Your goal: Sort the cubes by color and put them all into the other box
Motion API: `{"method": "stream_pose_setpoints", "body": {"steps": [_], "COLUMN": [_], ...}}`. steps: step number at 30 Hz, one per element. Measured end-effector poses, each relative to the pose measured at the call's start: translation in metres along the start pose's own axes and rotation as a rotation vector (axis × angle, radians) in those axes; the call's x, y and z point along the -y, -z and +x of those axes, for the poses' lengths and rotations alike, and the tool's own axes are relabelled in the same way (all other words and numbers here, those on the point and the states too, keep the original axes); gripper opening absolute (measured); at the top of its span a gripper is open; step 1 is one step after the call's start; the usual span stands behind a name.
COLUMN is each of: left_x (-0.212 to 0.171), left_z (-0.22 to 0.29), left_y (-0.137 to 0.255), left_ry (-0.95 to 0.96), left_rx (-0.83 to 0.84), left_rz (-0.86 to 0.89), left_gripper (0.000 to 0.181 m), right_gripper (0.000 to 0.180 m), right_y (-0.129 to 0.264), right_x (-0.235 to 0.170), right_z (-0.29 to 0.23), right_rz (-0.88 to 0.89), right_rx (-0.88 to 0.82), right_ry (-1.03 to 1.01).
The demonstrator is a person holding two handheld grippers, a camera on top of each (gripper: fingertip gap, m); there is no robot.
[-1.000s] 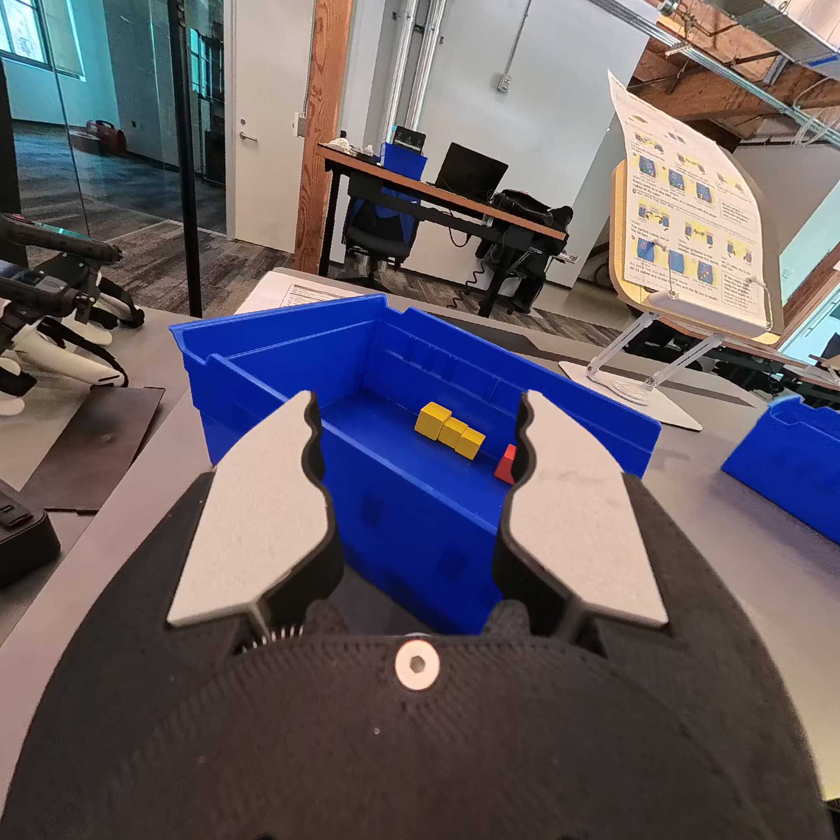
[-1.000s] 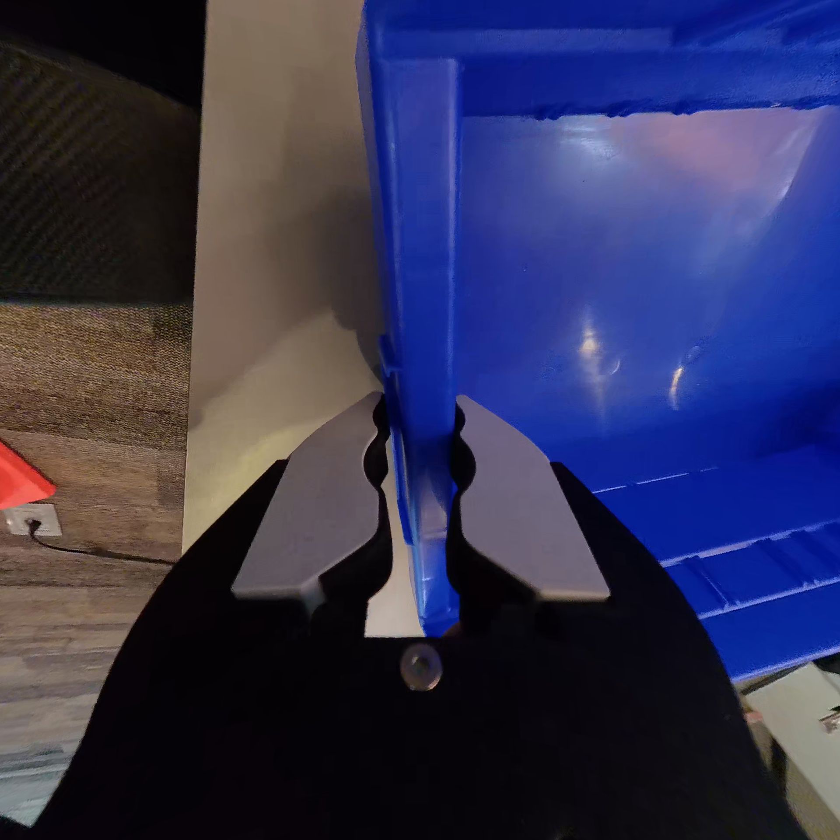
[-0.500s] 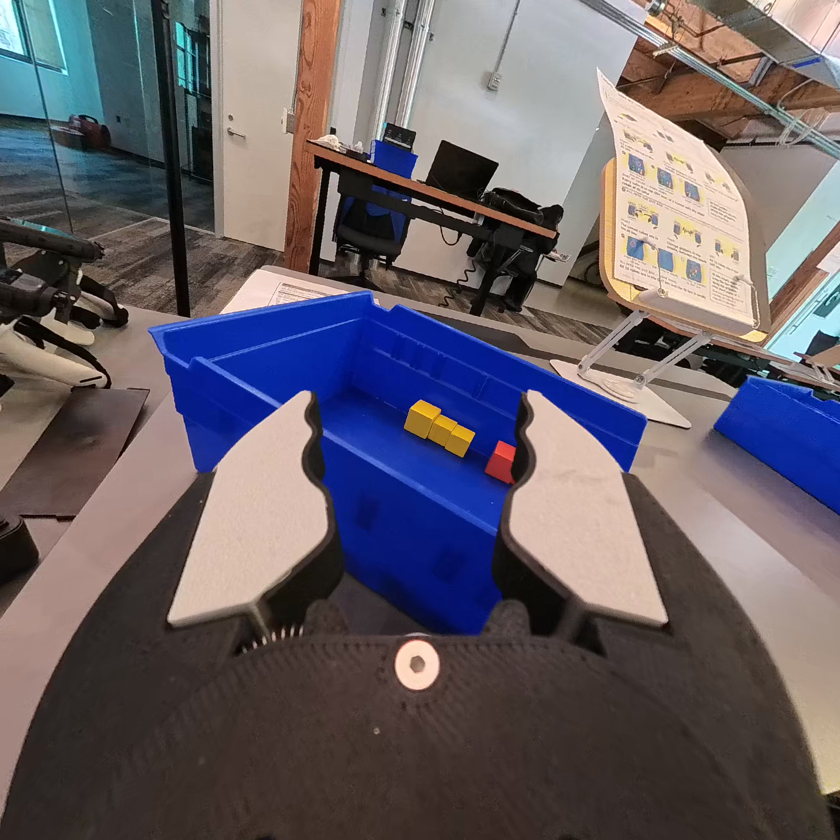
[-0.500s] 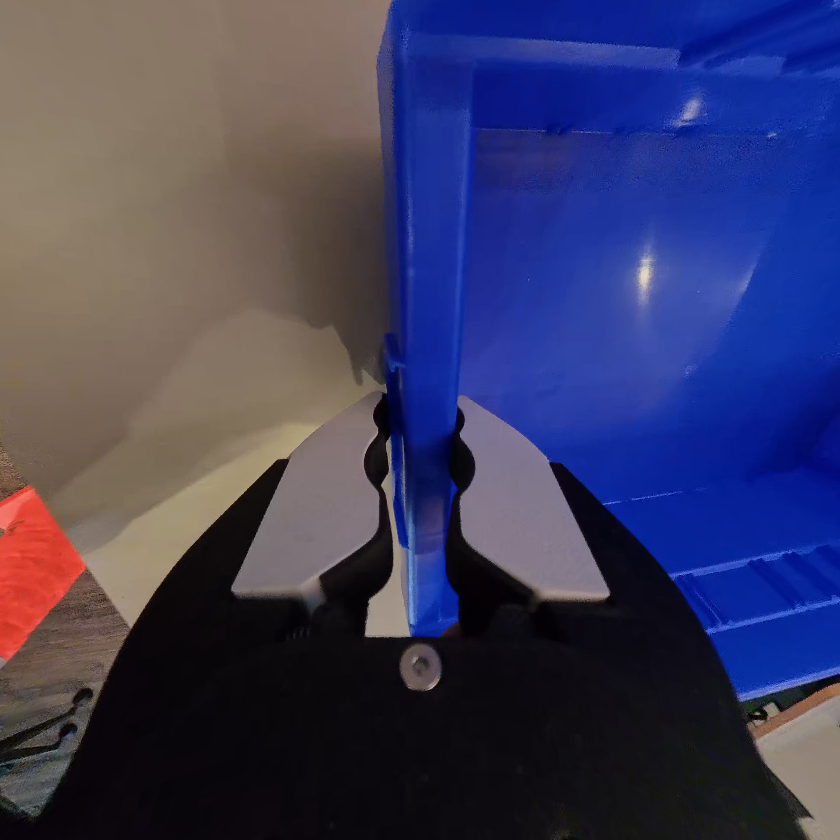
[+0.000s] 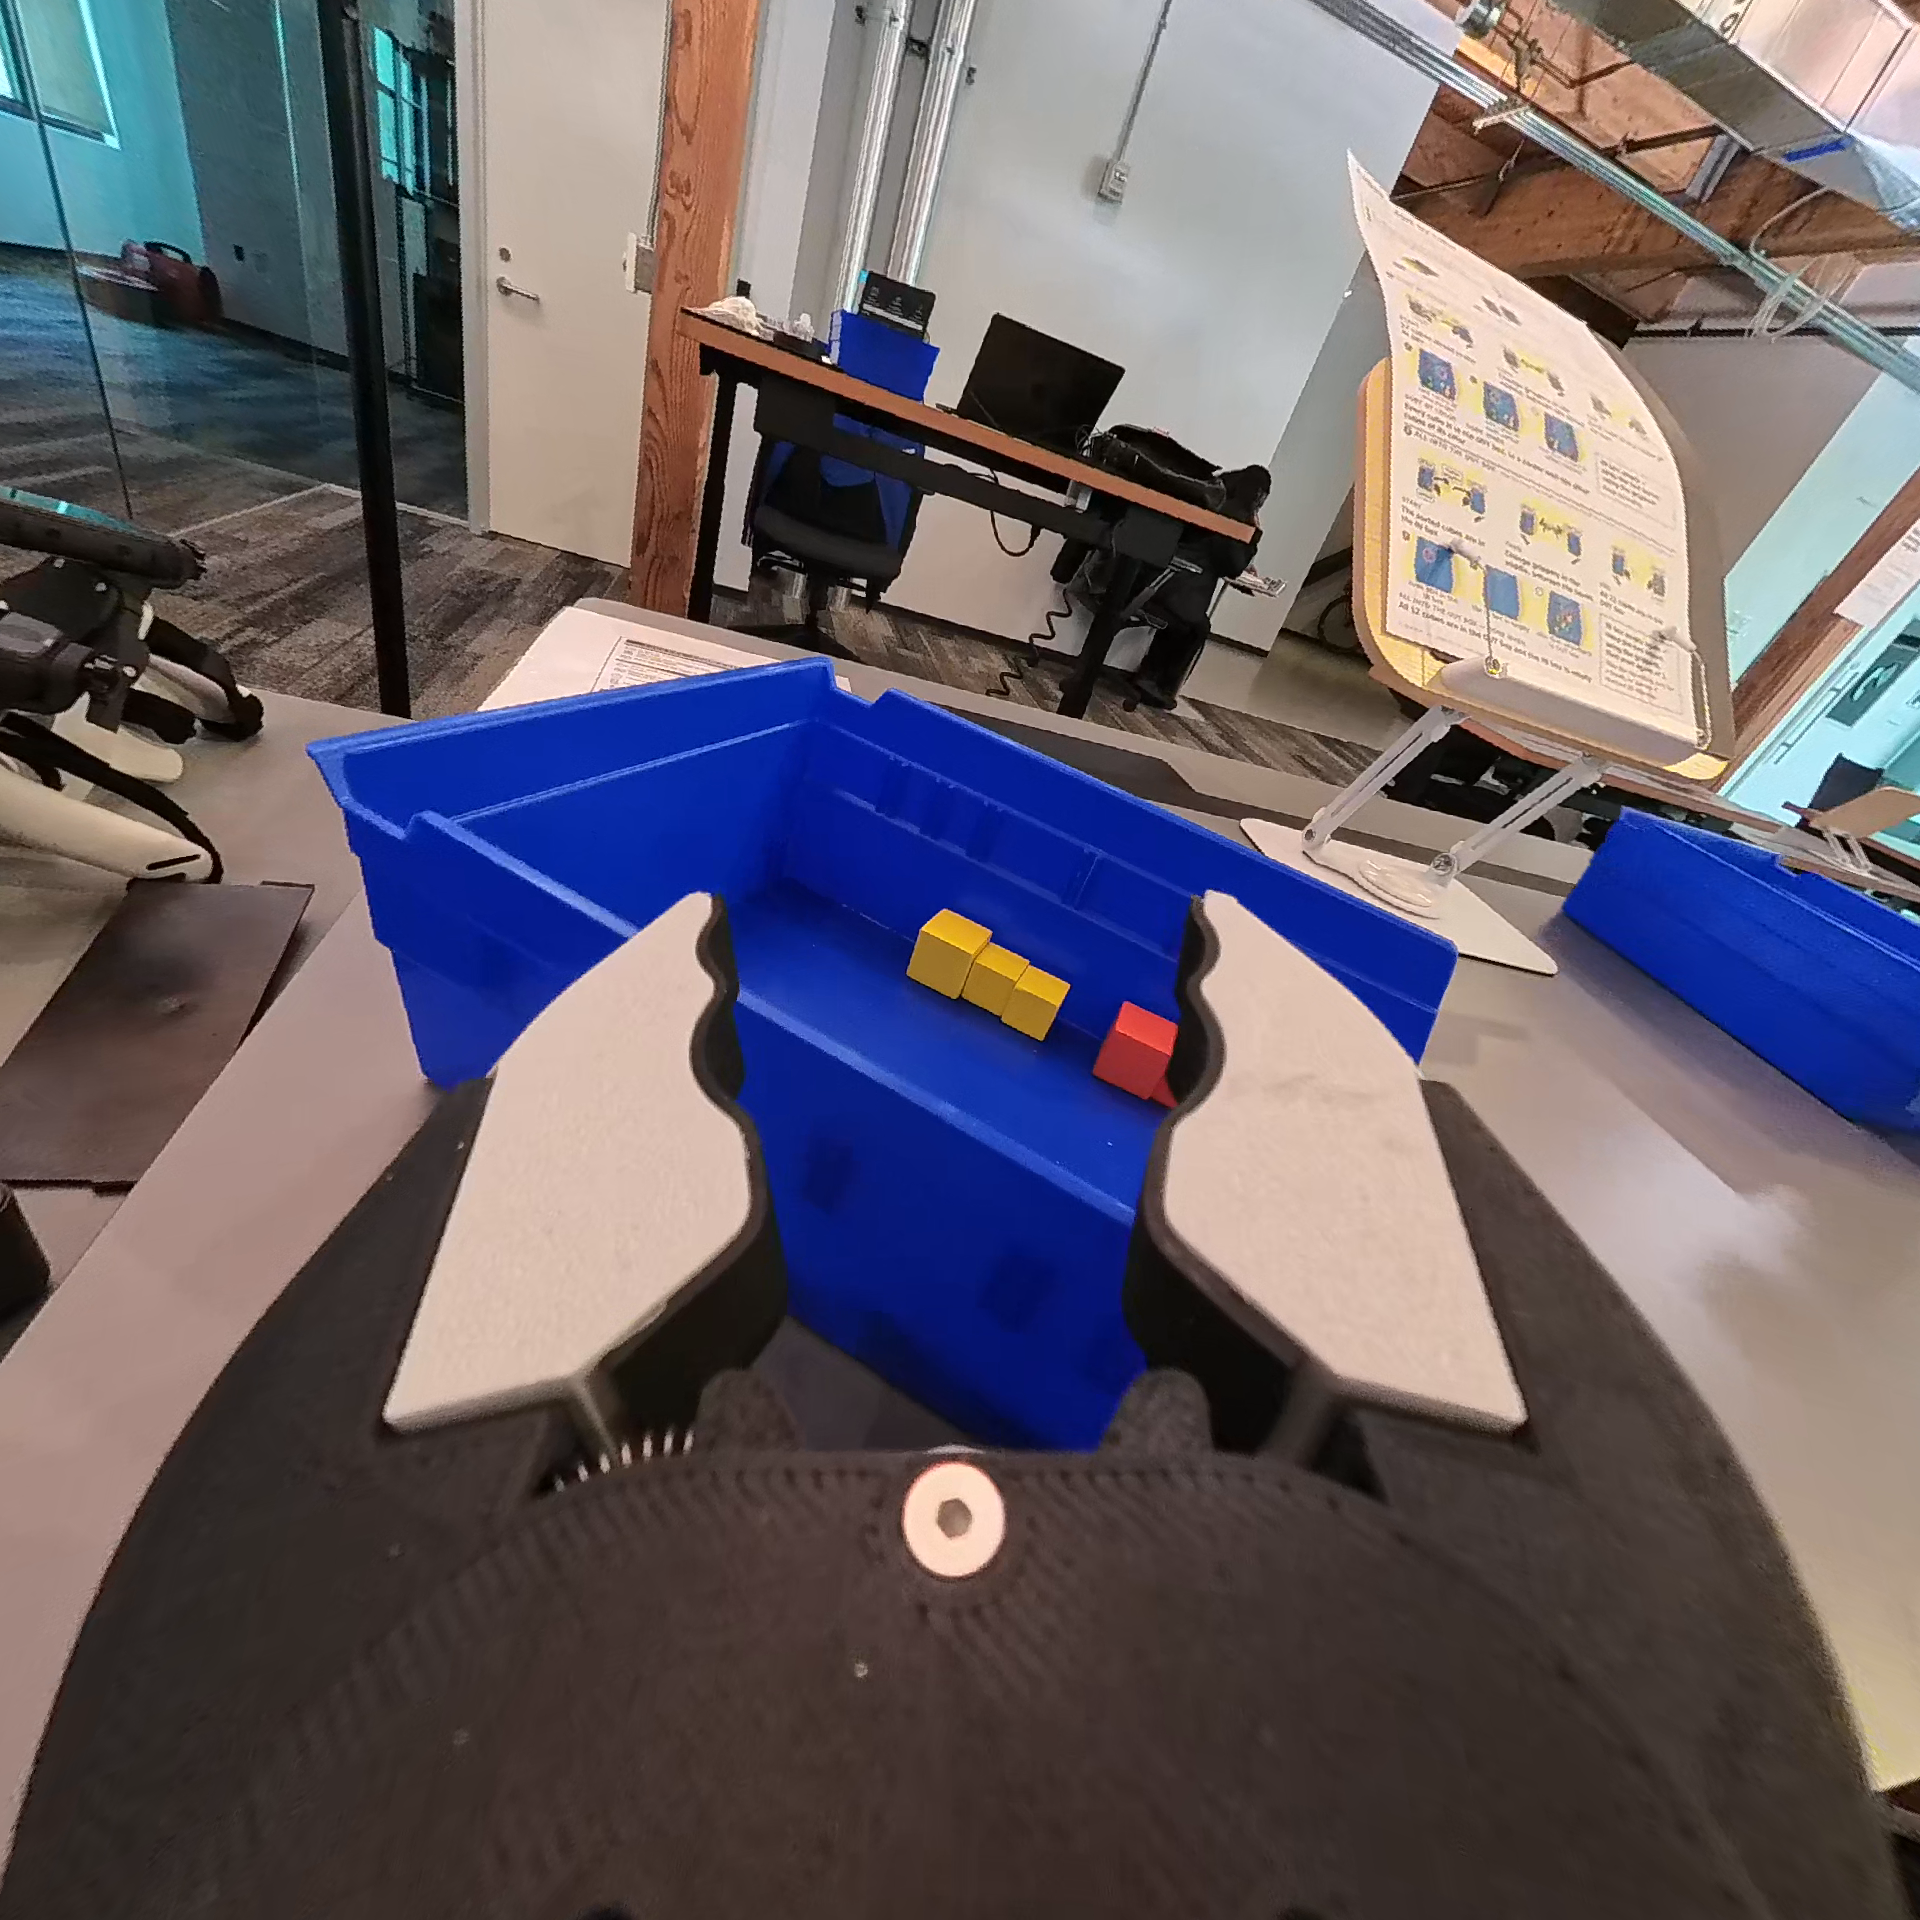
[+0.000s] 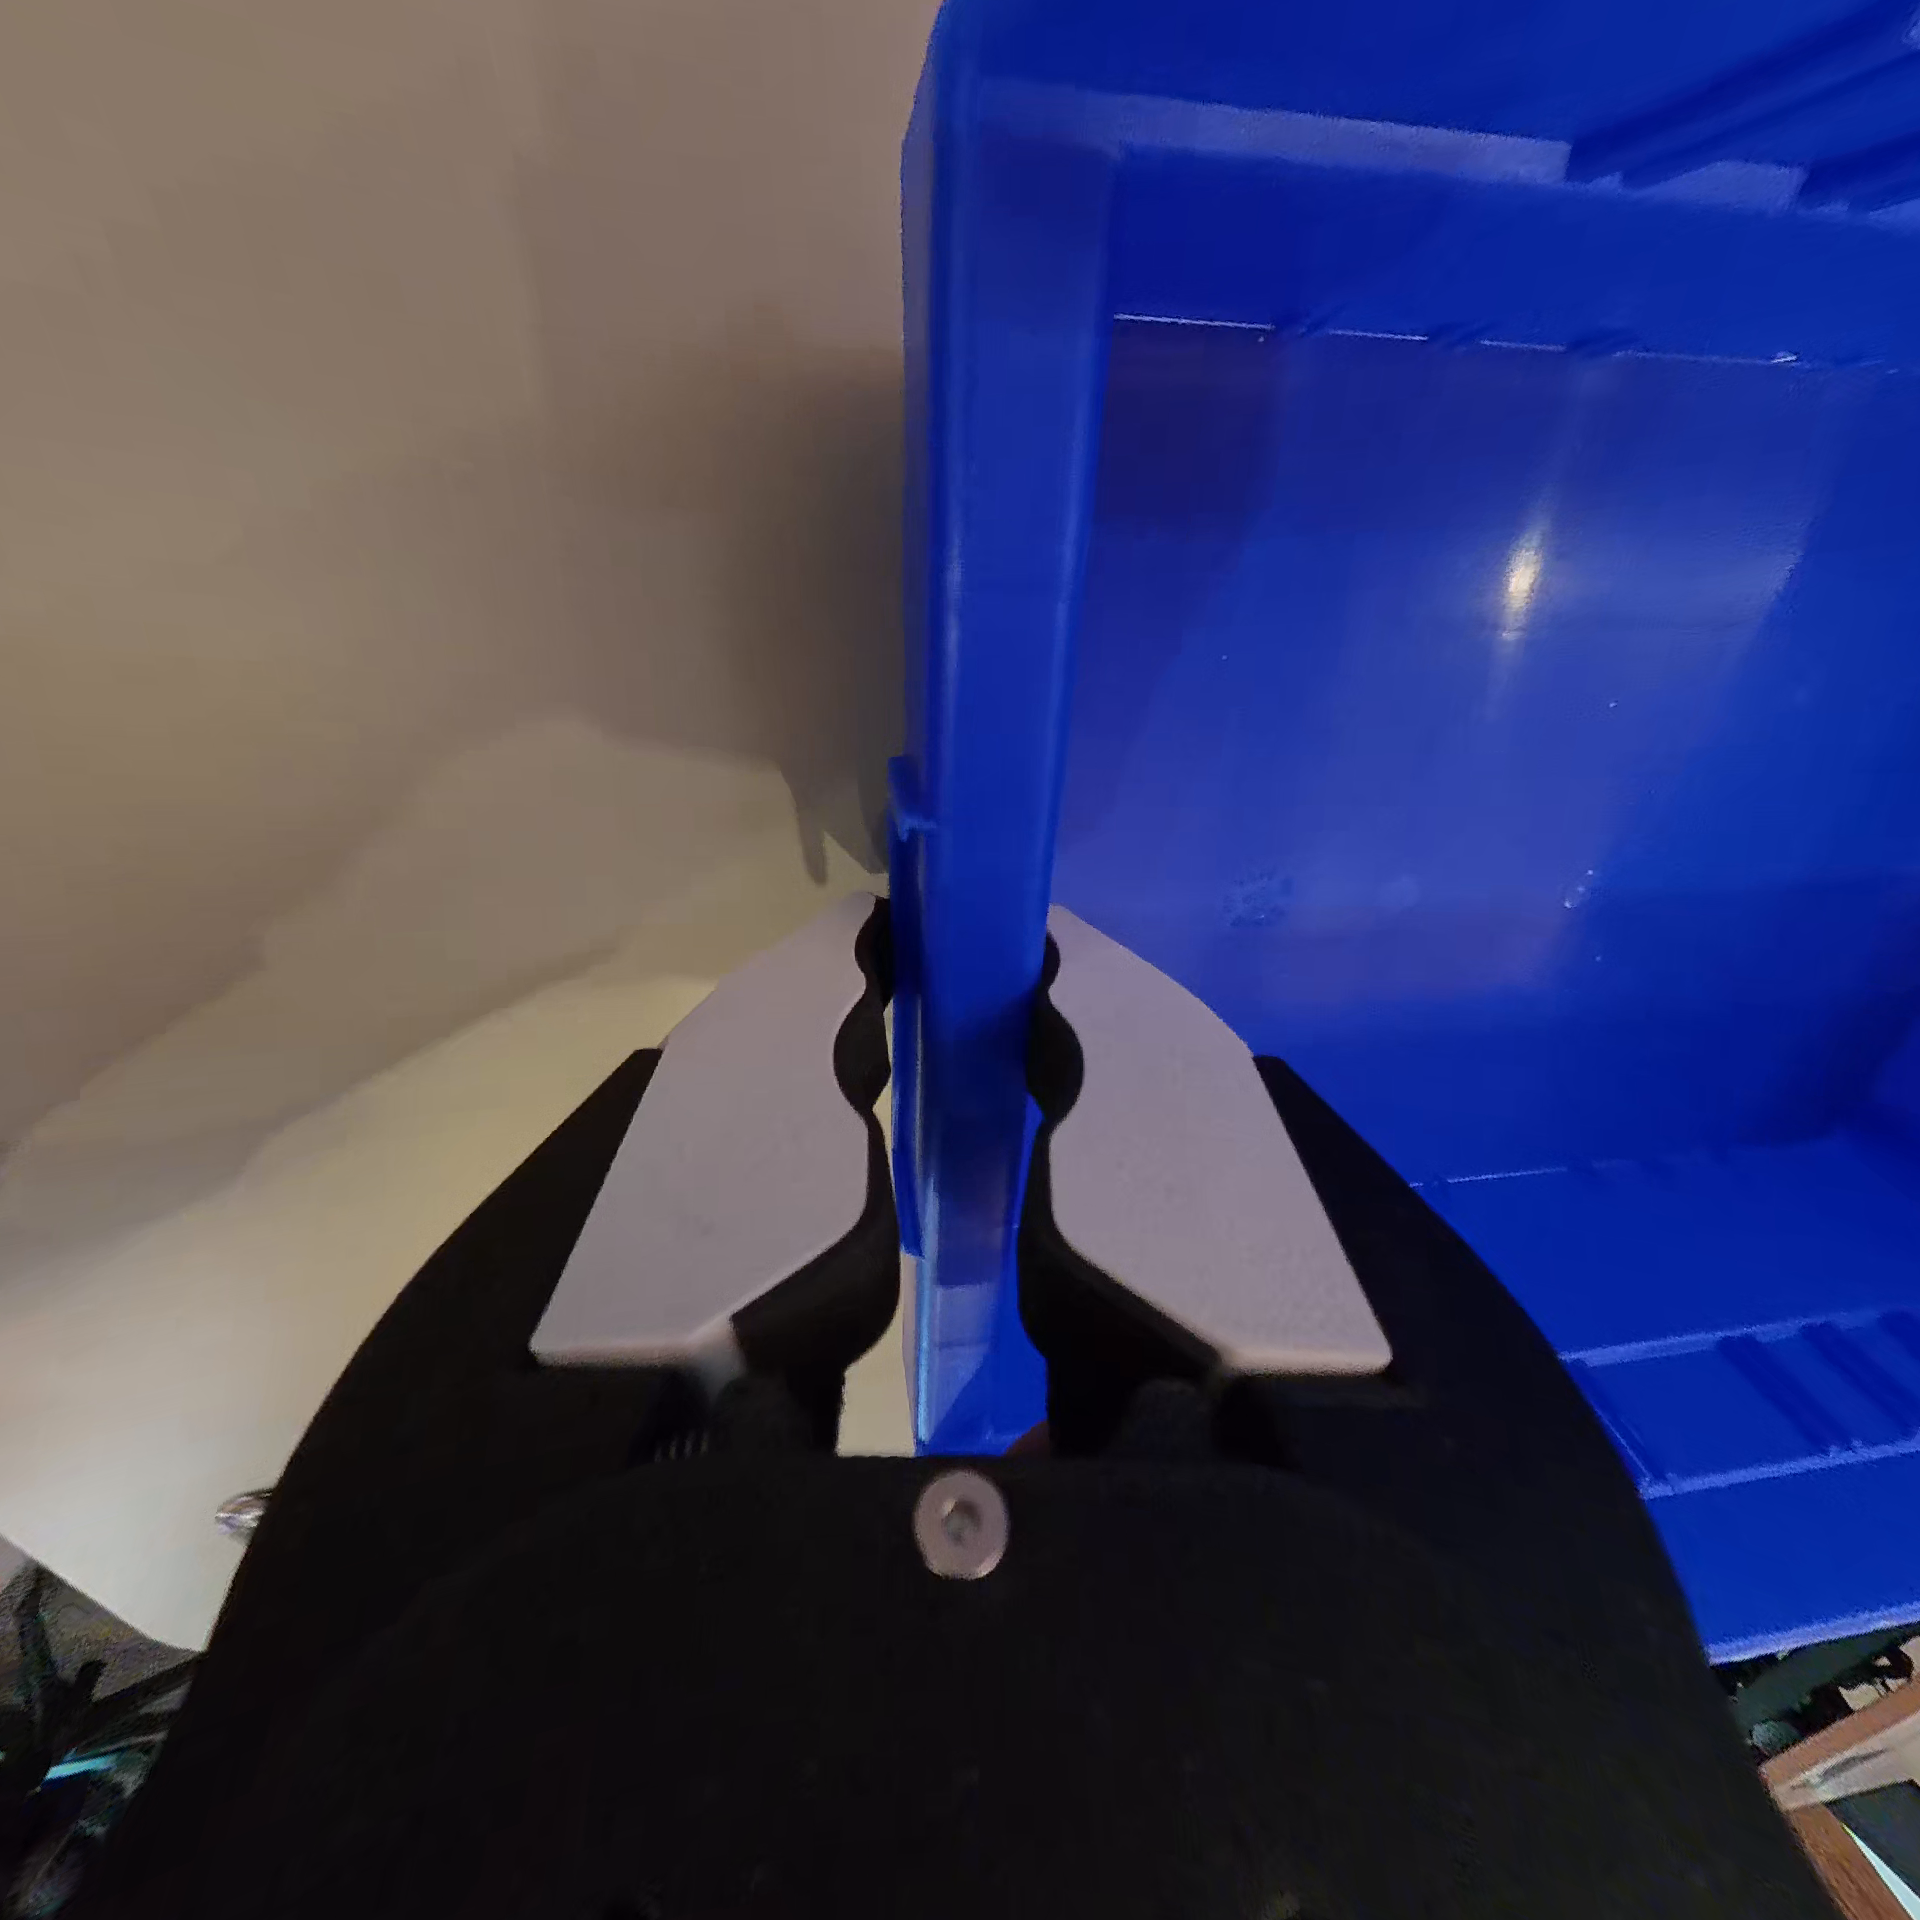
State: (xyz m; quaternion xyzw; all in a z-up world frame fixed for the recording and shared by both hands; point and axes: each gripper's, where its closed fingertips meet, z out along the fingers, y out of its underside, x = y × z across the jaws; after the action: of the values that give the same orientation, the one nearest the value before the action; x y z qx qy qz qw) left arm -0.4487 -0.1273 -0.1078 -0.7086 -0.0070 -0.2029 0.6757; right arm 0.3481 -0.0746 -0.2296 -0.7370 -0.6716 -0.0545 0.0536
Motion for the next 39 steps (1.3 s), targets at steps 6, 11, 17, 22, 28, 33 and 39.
{"method": "stream_pose_setpoints", "body": {"steps": [6, 11, 17, 22, 28, 33, 39], "left_x": [-0.001, -0.002, -0.004, -0.004, -0.006, -0.008, -0.007], "left_z": [0.003, 0.006, 0.009, 0.009, 0.006, 0.005, 0.004], "left_y": [-0.003, -0.005, -0.009, -0.008, -0.007, -0.006, -0.004], "left_ry": [0.007, 0.007, 0.012, 0.004, -0.010, -0.015, 0.011], "left_rx": [-0.013, -0.020, -0.029, -0.028, -0.010, 0.000, -0.005], "left_rz": [-0.004, -0.009, -0.010, -0.014, -0.031, -0.027, -0.002], "left_gripper": [0.081, 0.081, 0.082, 0.082, 0.082, 0.082, 0.082], "right_gripper": [0.023, 0.023, 0.023, 0.045, 0.062, 0.054, 0.054], "right_y": [-0.006, -0.011, -0.015, -0.013, 0.034, 0.082, 0.086], "right_x": [-0.008, -0.011, -0.015, -0.014, -0.011, 0.067, 0.285], "right_z": [0.039, 0.067, 0.088, 0.090, 0.089, 0.052, -0.022], "right_rz": [-0.008, -0.007, -0.008, 0.013, 0.109, 0.227, 0.422], "right_rx": [0.008, 0.008, 0.021, -0.012, -0.205, -0.320, -0.341], "right_ry": [0.000, -0.003, -0.006, -0.033, -0.085, 0.126, 0.567]}}
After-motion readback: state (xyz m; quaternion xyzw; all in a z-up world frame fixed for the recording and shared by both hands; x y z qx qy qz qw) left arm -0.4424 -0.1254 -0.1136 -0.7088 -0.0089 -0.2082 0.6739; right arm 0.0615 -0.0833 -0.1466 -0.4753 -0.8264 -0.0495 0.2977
